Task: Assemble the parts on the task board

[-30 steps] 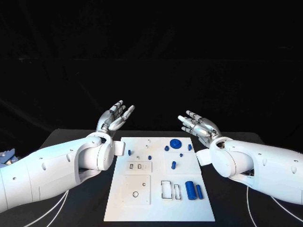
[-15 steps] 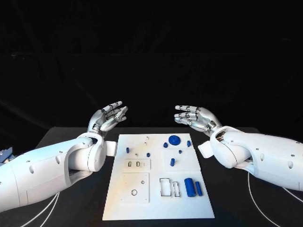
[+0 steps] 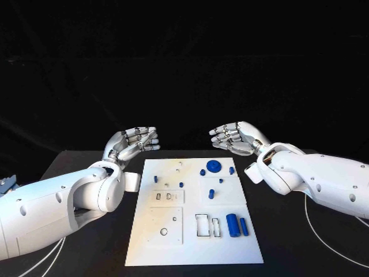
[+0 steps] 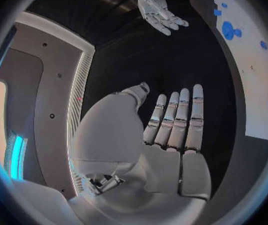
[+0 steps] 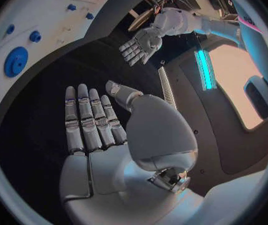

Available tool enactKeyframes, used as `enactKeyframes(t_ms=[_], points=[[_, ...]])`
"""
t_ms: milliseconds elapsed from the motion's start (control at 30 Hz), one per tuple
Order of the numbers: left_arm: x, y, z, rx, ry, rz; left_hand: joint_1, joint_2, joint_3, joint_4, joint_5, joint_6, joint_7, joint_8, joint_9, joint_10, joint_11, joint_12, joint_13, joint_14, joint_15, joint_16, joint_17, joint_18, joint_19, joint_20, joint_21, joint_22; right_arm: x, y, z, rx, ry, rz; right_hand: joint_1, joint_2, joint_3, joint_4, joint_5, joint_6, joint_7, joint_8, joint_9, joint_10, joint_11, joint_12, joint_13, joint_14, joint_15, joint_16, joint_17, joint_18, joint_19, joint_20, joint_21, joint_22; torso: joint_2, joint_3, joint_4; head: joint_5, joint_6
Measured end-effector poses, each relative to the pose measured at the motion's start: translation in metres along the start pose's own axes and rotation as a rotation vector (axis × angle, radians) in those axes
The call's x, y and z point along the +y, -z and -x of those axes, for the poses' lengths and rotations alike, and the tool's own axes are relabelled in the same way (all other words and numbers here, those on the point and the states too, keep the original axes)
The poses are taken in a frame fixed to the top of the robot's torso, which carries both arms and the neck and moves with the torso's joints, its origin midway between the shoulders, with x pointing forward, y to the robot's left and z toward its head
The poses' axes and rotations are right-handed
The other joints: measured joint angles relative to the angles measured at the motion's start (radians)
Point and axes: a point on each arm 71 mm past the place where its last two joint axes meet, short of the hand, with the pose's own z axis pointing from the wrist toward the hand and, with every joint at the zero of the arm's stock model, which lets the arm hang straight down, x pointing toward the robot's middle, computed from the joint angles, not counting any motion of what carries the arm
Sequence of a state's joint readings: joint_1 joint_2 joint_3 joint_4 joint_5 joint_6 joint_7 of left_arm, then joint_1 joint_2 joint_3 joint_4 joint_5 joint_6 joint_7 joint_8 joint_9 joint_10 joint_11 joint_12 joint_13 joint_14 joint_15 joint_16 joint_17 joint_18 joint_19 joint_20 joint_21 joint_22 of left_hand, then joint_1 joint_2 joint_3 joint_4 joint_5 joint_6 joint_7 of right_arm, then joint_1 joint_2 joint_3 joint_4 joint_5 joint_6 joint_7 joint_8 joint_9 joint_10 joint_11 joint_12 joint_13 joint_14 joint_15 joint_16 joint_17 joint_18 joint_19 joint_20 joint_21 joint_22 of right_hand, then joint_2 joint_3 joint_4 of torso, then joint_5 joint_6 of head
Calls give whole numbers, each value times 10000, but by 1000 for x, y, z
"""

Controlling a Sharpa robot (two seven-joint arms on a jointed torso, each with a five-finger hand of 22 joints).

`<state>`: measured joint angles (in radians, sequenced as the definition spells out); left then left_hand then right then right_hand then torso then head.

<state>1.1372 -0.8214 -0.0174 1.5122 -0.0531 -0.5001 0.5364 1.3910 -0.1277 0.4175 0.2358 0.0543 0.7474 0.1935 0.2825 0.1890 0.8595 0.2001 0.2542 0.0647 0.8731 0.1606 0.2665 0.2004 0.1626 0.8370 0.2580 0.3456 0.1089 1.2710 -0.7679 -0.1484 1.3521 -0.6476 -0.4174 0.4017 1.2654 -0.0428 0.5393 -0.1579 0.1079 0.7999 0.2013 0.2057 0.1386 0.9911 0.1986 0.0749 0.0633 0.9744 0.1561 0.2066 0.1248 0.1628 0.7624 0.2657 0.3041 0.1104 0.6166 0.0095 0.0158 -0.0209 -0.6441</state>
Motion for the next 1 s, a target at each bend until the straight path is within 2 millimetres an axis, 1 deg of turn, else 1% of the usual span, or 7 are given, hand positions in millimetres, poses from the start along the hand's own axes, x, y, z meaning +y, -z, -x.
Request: enactKeyframes(t_ms=[133,200,467,533,600,700,1000], points=[[-7,5,-3,258,164,-64,52,-52,106,-83,0,247,58,82,41,420,-73,-82,4,315,-105,102,130,1,290,-77,91,-1,8,-5,2,526,1077,381,21,-225,10,22,113,413,91,68,55,550,-177,-14,26,935,-259,389,300,-1,770,-259,571,237,139,52,33,-33,-5],[-11,8,-4,395,264,-97,143,-143,204,-181,0,504,83,197,85,817,-144,-183,20,625,-188,206,263,124,574,-147,214,-1,11,-8,1,905,1669,510,50,-488,-230,60,197,894,144,183,147,1297,-497,-39,71,2625,-814,1235,990,156,2016,-837,1715,783,226,80,57,-33,10],[-23,15,-11,807,575,-213,143,-143,203,-180,0,520,99,197,85,864,-160,-190,20,653,-192,220,294,158,621,-165,226,-2,16,-15,0,2070,3837,480,-83,-774,-580,230,296,1376,-238,299,430,2287,-994,-39,324,4631,-1441,3430,3017,156,3405,-1582,3751,1940,572,171,169,-121,56],[-25,16,-11,867,616,-239,143,-143,202,-180,0,520,99,197,84,864,-160,-190,20,653,-192,220,297,159,621,-166,226,-3,16,-16,0,2234,4289,403,-178,-870,-618,274,370,1382,-245,299,502,2346,-1040,-39,405,4848,-1507,4202,3625,155,3705,-1633,4149,2186,663,199,202,-155,78],[-29,17,-11,924,649,-282,113,-174,202,-180,0,519,99,197,84,864,-160,-190,19,653,-192,220,297,158,620,-165,225,-13,16,-18,0,2391,4781,308,-265,-1092,-464,428,414,1335,-238,299,637,2153,-1000,-39,522,4871,-1512,6864,6206,156,4013,-1618,4947,2890,761,226,228,-196,103],[-33,18,-12,1013,700,-330,100,-186,203,-180,0,520,99,197,83,864,-160,-201,19,652,-192,220,297,159,620,-166,226,-12,15,-20,-2,2598,5448,154,-309,-1214,-345,551,414,1182,-192,299,764,1732,-921,-39,595,4913,-1470,9049,8416,-31,4600,-1551,6442,4801,884,257,251,-247,130],[-36,20,-17,1239,827,-327,101,-186,202,-180,0,519,99,197,82,864,-160,-229,18,652,-192,220,298,158,620,-166,225,-12,16,-25,-9,2905,7052,-130,-269,-1326,-469,701,490,874,-160,299,969,823,-807,167,630,4902,-1362,10844,10244,-238,5006,-1408,8018,6894,1225,344,314,-374,216]])
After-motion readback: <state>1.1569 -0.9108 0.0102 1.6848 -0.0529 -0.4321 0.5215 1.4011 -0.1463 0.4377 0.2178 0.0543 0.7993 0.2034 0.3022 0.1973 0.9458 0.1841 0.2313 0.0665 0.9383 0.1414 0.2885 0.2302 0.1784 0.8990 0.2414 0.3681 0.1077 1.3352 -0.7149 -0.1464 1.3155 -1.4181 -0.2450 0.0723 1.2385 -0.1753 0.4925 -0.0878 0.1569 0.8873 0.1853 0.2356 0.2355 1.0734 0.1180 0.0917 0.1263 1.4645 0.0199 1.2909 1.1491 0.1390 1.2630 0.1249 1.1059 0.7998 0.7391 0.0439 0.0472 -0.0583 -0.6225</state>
